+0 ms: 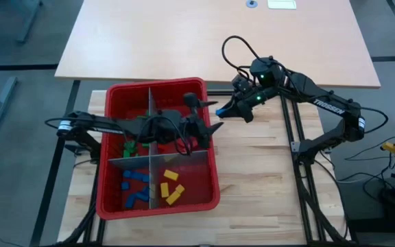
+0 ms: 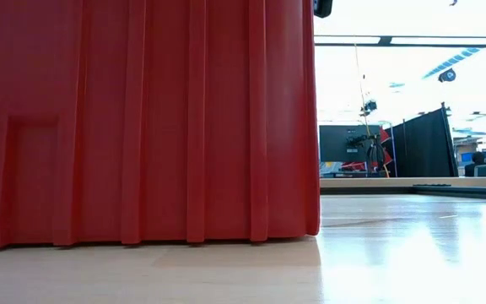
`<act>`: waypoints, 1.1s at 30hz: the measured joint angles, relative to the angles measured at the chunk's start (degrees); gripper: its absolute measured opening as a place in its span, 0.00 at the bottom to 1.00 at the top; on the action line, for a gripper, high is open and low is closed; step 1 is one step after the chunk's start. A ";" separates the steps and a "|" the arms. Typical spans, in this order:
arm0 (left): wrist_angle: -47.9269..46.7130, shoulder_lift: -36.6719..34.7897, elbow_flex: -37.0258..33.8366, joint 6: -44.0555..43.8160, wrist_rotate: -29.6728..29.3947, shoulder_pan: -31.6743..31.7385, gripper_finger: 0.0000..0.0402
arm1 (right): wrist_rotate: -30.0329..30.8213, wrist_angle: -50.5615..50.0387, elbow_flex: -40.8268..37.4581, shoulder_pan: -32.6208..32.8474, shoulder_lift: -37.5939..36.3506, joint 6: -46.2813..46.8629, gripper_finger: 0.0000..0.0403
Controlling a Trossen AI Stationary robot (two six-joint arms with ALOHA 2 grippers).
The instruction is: Sort blocks
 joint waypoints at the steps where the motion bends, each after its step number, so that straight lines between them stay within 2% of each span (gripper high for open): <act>1: 0.80 0.27 0.00 0.32 0.01 0.00 0.86 | 0.00 -0.02 0.00 0.10 -0.02 0.06 0.30; 7: 4.04 1.89 0.00 0.35 0.04 -0.20 0.76 | -0.06 0.01 0.00 0.45 0.00 0.64 0.30; 10: 5.38 2.54 0.00 0.07 0.06 -0.22 0.67 | -0.12 0.07 0.00 0.64 0.00 0.65 0.30; 22: 5.92 2.88 0.00 -3.38 1.52 -0.33 0.18 | -0.90 -0.14 0.04 0.83 -0.01 1.93 0.30; 33: 5.86 2.66 -0.02 -5.89 1.68 -0.81 0.04 | -1.52 -0.46 0.09 0.83 -0.26 1.37 0.31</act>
